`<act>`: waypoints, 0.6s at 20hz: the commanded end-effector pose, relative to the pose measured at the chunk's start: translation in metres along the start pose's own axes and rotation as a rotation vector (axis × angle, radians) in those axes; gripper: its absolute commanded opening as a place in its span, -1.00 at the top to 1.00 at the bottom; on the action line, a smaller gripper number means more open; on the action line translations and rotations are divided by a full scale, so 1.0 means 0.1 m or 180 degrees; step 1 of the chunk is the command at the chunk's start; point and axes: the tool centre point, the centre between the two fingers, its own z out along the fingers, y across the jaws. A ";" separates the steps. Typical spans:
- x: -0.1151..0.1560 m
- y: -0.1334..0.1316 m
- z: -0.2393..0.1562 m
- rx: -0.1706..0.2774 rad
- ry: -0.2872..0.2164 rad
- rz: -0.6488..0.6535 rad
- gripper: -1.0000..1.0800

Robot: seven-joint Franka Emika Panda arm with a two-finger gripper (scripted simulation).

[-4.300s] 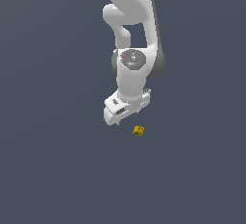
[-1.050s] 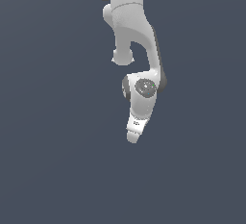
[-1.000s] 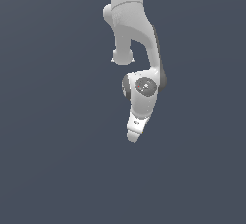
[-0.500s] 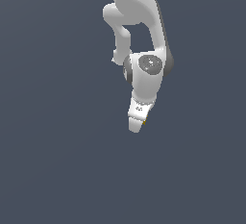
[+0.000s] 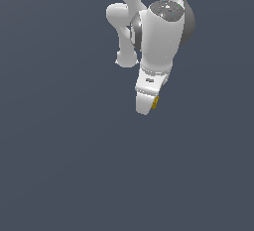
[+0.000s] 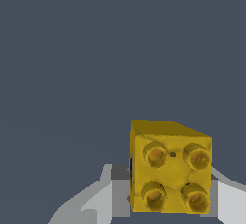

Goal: Pick up the object and move it to a goal position.

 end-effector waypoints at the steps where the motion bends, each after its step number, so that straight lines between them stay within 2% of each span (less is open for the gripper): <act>1: 0.00 -0.05 -0.32 0.0002 0.0002 -0.0002 1.00; 12: -0.02 -0.21 -1.57 0.0003 0.0007 -0.0002 1.00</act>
